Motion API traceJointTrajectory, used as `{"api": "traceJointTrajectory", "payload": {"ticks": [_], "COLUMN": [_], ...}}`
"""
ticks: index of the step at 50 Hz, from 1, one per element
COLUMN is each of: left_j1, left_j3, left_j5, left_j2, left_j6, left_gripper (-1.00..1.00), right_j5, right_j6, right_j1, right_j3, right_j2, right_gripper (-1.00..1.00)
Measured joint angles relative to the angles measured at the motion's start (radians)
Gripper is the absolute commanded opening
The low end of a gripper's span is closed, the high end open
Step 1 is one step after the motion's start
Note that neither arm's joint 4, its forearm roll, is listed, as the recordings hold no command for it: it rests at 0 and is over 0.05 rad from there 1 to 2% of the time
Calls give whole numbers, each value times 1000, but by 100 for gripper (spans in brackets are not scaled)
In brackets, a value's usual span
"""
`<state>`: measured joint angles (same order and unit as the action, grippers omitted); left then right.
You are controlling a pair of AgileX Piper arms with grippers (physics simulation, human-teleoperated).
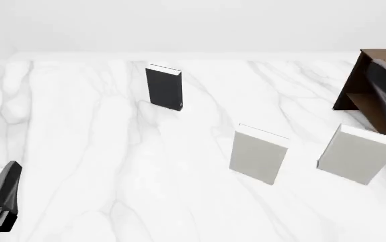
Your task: Pick up the book on the left and place it on top of the shelf.
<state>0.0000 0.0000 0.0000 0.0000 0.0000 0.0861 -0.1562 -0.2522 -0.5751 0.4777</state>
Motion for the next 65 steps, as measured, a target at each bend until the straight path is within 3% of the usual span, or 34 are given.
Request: {"api": "traceJointTrajectory", "payload": {"ticks": [16,46,65], "left_j1": [0,0,0], "left_j3": [0,0,0], "left_j5": [0,0,0], "left_j2": [0,0,0], "left_j6": [0,0,0], "left_gripper": [100,100,100], "right_j5": [-19,-148,-167], "right_j6": [-56,-74,-74], "right_j1": [-84,-179,-210], "right_j3": [-110,-224,-309], "right_j2": [195,523,672], "right_gripper": [100,100,100]}}
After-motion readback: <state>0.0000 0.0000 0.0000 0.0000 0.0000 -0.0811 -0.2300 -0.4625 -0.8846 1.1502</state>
